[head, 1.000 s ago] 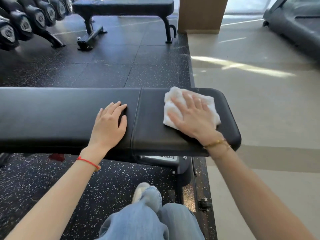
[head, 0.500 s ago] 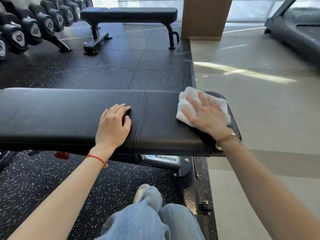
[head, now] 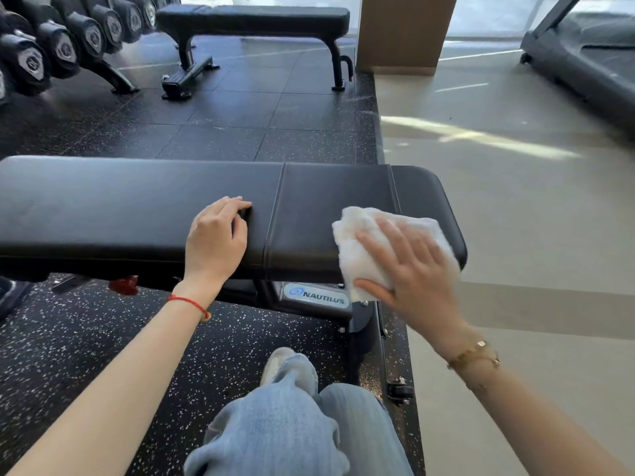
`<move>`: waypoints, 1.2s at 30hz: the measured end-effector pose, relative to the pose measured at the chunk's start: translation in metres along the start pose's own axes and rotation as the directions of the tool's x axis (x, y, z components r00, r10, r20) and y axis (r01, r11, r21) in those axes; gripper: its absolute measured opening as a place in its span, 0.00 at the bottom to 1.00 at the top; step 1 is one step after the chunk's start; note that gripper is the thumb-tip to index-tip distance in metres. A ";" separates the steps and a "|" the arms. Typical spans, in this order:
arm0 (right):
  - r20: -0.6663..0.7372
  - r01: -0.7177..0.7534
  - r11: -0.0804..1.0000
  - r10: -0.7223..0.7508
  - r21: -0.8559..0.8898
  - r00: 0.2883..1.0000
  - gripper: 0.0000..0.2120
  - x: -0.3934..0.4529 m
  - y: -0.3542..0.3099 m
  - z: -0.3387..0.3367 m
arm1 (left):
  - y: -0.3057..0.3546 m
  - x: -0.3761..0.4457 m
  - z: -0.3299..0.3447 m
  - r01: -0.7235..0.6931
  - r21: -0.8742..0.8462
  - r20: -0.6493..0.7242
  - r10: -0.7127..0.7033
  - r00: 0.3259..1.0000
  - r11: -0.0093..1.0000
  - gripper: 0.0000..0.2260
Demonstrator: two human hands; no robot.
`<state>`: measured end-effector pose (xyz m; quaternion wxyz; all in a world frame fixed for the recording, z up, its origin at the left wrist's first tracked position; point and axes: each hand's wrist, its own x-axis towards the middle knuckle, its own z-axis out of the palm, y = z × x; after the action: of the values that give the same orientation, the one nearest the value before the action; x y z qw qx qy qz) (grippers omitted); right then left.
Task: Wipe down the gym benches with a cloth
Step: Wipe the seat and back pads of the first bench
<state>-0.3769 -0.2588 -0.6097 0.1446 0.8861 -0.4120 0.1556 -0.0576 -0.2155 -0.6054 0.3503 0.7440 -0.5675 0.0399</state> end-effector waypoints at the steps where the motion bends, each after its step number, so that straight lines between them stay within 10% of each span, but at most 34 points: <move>1: -0.043 -0.017 1.000 0.016 -0.017 0.999 0.33 -0.008 0.013 0.002 | -0.001 -0.003 0.001 -0.001 0.007 -0.002 0.001 1.000 1.000 0.15; 19: -0.099 0.000 0.999 -0.004 -0.045 0.995 0.32 -0.003 0.004 0.015 | 0.006 -0.004 0.003 -0.008 0.075 0.005 0.007 1.000 0.997 0.14; 36: 0.399 -0.233 0.946 0.129 0.226 0.908 0.29 0.140 -0.024 0.013 | 0.007 -0.004 0.005 -0.004 0.108 -0.008 0.005 1.000 0.994 0.18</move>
<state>-0.2702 -0.3450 -0.5690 -0.0744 0.8681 -0.4883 0.0489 -0.0664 -0.2158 -0.6073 0.3118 0.7604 -0.5648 0.0743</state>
